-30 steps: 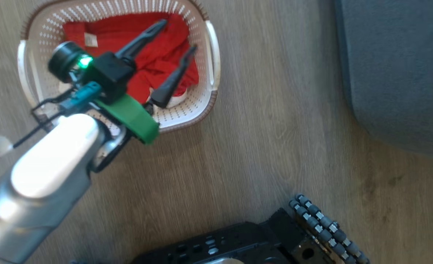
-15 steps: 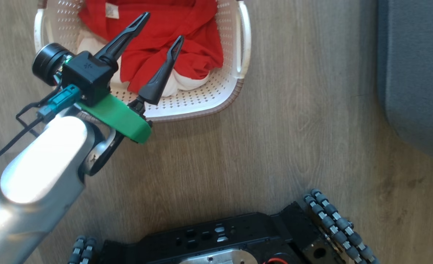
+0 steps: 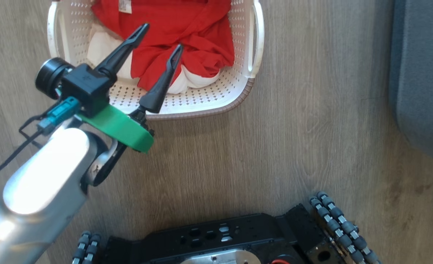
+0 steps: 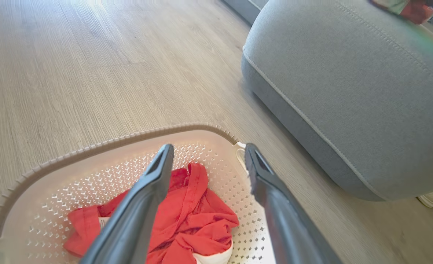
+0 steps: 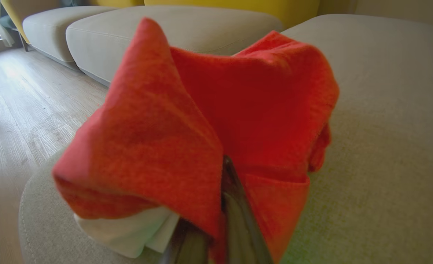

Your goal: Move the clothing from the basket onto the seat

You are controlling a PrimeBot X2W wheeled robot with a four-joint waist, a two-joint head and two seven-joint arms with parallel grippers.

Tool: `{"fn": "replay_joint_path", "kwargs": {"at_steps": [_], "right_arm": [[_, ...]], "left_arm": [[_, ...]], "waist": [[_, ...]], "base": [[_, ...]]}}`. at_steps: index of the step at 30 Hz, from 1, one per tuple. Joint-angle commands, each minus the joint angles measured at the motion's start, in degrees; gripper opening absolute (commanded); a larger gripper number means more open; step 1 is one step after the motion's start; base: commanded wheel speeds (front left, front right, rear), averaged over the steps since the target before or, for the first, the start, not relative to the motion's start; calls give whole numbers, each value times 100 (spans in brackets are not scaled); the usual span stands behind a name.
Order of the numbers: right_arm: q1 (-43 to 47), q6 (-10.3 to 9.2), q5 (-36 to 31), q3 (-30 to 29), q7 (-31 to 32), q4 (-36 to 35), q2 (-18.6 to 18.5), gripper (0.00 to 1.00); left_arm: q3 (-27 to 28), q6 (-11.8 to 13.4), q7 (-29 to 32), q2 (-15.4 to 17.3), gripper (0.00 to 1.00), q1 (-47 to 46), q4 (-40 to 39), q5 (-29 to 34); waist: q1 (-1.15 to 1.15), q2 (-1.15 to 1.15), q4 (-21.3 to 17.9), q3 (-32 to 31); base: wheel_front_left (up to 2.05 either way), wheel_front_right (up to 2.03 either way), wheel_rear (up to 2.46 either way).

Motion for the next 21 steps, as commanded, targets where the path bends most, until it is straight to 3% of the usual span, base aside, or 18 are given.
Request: {"fn": "replay_joint_path", "kwargs": {"at_steps": [1, 11, 21], "right_arm": [[100, 40, -28, 52, -55, -135, -207, 100], [1414, 40, 419, 1206, -71, -390, -341, 100], [3389, 40, 1016, 2601, -459, -1814, -101, 100]], "left_arm": [[237, 44, -73, 128, 100, 116, -173, -32], [279, -152, -110, -253, 100, 126, 148, -122], [618, -413, -119, -657, 100, 710, 633, -235]], "waist": [[0, 0, -52, -108], [0, 0, -184, -958], [0, 0, -96, -2123]], "base": [[0, 0, 0], [0, 0, 0], [0, 0, 0]]}}
